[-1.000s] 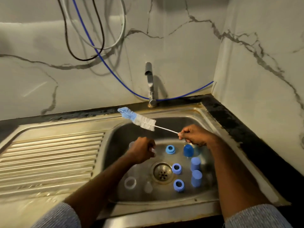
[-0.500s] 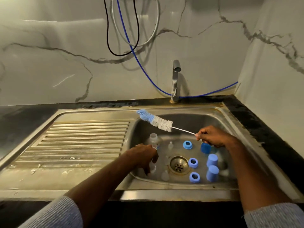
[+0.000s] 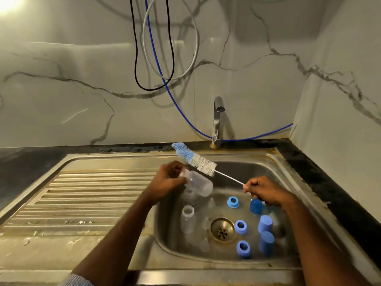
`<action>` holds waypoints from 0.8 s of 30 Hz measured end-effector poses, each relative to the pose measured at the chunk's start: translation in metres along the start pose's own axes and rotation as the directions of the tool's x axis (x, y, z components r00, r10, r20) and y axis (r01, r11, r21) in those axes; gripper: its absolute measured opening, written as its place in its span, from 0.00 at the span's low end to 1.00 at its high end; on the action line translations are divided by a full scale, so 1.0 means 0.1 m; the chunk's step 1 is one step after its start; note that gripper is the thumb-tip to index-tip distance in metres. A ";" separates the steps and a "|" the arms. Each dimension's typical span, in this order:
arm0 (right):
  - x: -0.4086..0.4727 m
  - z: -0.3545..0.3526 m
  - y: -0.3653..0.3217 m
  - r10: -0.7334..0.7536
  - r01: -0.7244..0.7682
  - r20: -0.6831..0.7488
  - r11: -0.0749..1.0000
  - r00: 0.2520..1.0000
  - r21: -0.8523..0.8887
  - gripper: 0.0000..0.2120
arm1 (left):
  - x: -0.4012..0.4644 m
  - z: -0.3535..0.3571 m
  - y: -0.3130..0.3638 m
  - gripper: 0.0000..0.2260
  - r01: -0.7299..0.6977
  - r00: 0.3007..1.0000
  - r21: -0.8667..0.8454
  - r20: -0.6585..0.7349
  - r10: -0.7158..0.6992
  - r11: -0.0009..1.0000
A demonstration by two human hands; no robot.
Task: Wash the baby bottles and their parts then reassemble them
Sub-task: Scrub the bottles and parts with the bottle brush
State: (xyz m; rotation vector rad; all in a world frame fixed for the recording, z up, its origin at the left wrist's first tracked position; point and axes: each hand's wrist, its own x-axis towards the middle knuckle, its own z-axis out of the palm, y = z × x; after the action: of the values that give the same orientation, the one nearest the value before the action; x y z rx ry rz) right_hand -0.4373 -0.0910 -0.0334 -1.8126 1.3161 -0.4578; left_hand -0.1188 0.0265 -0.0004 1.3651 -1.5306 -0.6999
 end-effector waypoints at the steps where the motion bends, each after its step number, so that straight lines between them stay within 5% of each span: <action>1: 0.01 0.01 0.01 -0.008 0.008 -0.012 1.000 1.000 -0.008 0.08 | 0.02 -0.01 -0.03 0.16 -0.007 0.997 -0.056 -0.083 0.002 0.998; 9: 0.20 0.01 0.14 -0.084 0.086 -0.036 0.994 0.996 0.072 0.04 | 0.24 -0.04 -0.28 0.14 -0.075 0.859 -0.155 -0.512 -0.015 0.985; 12: 0.27 0.00 0.16 -0.154 0.161 -0.072 0.981 0.985 0.106 0.07 | 0.29 -0.11 -0.39 0.19 0.004 0.864 0.110 -0.501 0.051 0.994; 16: 0.31 -0.01 0.20 -0.185 0.196 -0.115 0.977 0.976 0.088 0.04 | 0.29 -0.29 -0.53 0.23 0.218 0.850 0.411 -0.525 0.035 0.885; 24: 0.23 0.00 0.17 -0.206 0.220 -0.156 0.972 0.966 0.084 0.05 | 0.26 -0.40 -0.65 0.24 0.308 0.828 0.507 -0.559 0.036 0.805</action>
State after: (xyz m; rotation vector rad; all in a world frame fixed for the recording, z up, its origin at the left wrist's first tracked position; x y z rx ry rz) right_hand -0.4391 -0.1139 -0.0508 -1.8722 1.1751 -0.7734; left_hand -0.0530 -0.0062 -0.0345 1.9488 -1.2033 0.1333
